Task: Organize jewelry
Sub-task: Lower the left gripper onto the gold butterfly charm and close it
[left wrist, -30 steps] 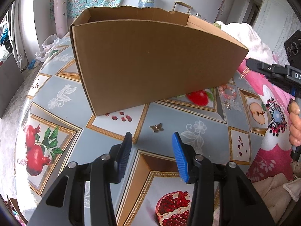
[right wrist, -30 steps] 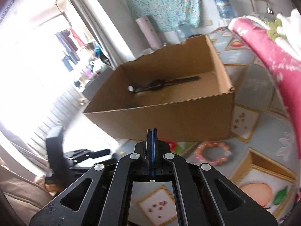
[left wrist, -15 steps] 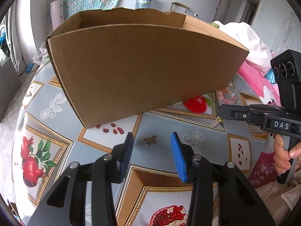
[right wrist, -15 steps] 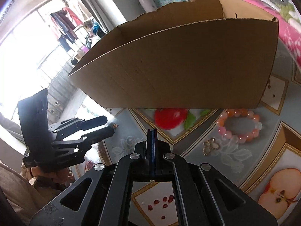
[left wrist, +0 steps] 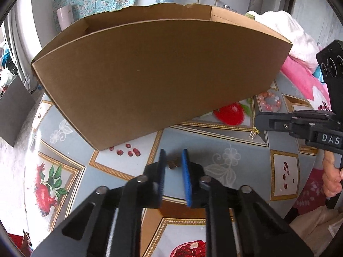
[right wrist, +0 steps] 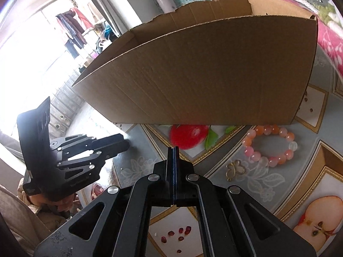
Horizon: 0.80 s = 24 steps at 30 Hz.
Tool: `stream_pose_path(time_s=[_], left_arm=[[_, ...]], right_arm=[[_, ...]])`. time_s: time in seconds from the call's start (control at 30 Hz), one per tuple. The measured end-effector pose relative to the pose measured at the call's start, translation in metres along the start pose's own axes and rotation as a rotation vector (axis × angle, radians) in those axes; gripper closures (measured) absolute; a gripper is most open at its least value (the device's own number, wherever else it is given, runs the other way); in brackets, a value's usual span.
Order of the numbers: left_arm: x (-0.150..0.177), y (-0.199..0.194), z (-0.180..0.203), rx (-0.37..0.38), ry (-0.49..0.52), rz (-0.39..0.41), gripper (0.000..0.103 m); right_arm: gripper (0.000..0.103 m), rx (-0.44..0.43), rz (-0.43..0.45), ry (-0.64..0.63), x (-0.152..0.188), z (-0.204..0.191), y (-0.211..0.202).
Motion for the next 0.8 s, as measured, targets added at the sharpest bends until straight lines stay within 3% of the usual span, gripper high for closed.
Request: stream_pose_path(time_s=[0.23, 0.3, 0.5, 0.67, 0.73, 0.8], left_arm=[[0.001, -0.001, -0.001, 0.006, 0.0, 0.004, 0.097], [0.001, -0.002, 0.0, 0.018, 0.003, 0.007, 0.103], [0.005, -0.005, -0.004, 0.042, -0.009, 0.016, 0.103], [0.008, -0.014, -0.007, 0.11, -0.024, 0.03, 0.103], [0.01, -0.014, -0.006, 0.125, -0.017, 0.012, 0.101], [0.011, -0.011, -0.003, 0.122, -0.01, -0.003, 0.088]], right_arm=[[0.103, -0.002, 0.008, -0.002, 0.0, 0.002, -0.003], [0.103, -0.001, 0.011, -0.004, 0.0, 0.002, -0.004], [0.103, 0.002, 0.025, -0.008, 0.001, -0.001, -0.008], [0.103, 0.002, 0.035, -0.013, 0.002, -0.003, -0.011], [0.103, 0.0, 0.036, -0.016, 0.003, -0.004, -0.012], [0.103, -0.002, 0.038, -0.019, 0.003, -0.005, -0.013]])
Point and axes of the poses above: each gripper's, at about its wrist camera, not at the fingertips, and y roughly the way its jaws point, z to its right, x to its underside, the point moved 2 cm from there along y, roughly the way its jaws point, and after that the axes turned 6 degrees about -z, right-handed, at the moved point
